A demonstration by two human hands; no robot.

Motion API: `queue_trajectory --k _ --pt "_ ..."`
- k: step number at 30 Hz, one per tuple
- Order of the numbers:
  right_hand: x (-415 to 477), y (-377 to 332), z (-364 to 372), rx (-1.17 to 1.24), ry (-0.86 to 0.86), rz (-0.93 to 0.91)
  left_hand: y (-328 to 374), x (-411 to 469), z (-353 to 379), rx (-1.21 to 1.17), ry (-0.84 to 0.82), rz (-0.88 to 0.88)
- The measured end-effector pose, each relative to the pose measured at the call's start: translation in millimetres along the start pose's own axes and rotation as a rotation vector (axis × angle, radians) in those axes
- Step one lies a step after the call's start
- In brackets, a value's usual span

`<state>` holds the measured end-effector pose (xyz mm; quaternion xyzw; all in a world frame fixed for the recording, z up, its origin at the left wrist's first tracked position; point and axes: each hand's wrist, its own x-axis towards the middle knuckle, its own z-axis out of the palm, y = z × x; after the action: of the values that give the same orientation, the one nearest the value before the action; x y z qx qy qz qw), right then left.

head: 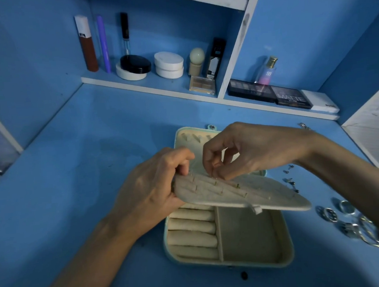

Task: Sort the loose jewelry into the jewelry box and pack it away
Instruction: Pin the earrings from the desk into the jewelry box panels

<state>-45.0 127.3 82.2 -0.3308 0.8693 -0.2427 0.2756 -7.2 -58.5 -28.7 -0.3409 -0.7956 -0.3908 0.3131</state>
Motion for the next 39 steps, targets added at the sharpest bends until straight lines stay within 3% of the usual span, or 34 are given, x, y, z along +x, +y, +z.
queue_trajectory --k 8,12,18,23,35,39 --pt "-10 11 5 0.182 0.086 0.015 1 1 1 0.01 0.021 0.031" --pt "-29 31 6 0.451 0.287 0.039 2 2 1 -0.007 0.032 -0.02" --pt "-69 64 18 0.658 0.564 0.132 5 11 2 -0.044 0.051 -0.108" --pt "-87 74 28 0.753 0.602 0.149 8 20 5 -0.113 0.075 -0.247" --pt "-91 74 28 0.727 0.605 0.159 3 25 17 -0.226 0.148 -0.438" --pt "-92 81 19 0.492 0.674 0.25 1 24 14 -0.257 0.13 -0.461"
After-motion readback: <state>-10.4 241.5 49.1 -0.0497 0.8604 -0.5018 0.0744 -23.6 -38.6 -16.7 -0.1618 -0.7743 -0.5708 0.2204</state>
